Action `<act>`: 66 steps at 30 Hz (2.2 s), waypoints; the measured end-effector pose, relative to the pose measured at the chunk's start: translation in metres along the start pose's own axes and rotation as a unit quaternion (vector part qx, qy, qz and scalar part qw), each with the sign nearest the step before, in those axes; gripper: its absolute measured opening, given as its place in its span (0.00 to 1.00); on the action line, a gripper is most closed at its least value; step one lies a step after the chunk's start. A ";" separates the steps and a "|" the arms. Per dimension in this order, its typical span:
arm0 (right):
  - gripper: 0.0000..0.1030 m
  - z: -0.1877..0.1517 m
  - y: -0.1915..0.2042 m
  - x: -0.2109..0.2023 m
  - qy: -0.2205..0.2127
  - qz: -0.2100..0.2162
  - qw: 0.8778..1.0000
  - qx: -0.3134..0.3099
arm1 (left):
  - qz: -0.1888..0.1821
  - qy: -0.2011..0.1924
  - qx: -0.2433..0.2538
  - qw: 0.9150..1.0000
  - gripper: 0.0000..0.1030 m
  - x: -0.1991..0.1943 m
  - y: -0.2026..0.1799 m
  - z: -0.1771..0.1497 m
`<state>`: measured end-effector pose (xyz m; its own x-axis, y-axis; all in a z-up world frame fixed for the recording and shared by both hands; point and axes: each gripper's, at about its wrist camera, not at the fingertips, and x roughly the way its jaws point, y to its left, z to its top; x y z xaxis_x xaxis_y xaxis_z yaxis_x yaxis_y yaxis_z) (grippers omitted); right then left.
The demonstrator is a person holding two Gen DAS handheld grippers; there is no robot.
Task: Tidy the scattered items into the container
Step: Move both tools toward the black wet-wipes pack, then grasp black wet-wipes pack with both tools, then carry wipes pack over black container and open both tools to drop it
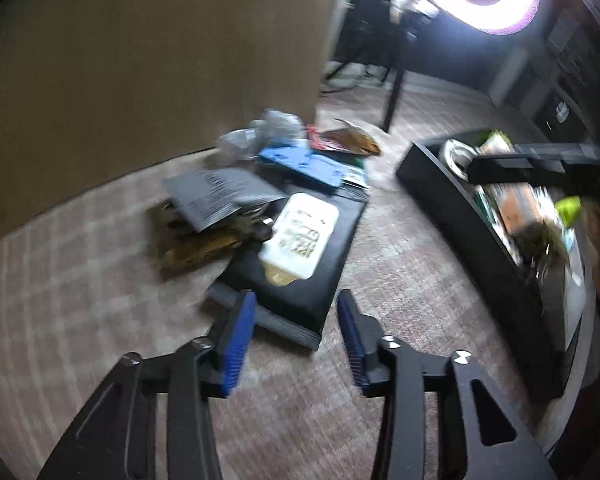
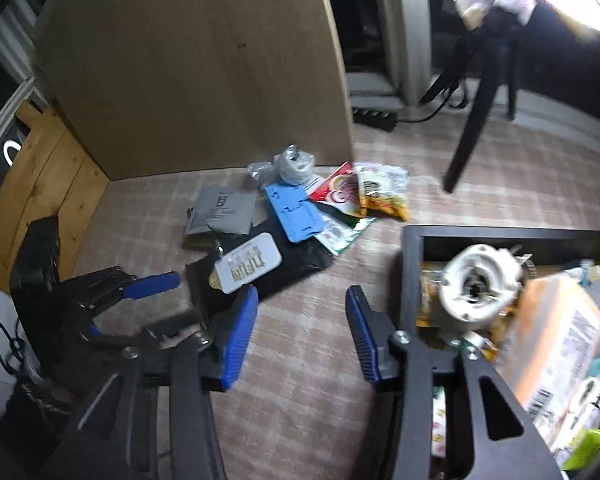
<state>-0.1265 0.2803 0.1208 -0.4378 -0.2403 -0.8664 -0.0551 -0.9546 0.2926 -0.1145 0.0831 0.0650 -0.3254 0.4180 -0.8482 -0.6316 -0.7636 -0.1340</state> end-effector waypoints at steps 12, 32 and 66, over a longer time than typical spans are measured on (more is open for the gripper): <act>0.46 -0.004 0.008 0.069 0.048 0.026 0.996 0.072 | -0.045 0.030 0.004 0.999 0.52 0.030 0.035 0.017; 0.30 -0.027 0.005 0.079 0.020 0.018 0.997 0.072 | -0.082 0.018 -0.050 0.995 0.52 0.034 -0.004 0.010; 0.18 -0.080 -0.030 -0.105 -0.121 0.030 0.985 0.115 | -0.094 -0.094 0.014 0.991 0.33 -0.085 -0.116 0.035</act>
<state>-0.0072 0.3203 0.1707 -0.6463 -0.2198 -0.7308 -0.2125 -0.8679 0.4490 -0.0384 0.1537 0.1704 -0.3242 0.6377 -0.6987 -0.7117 -0.6510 -0.2640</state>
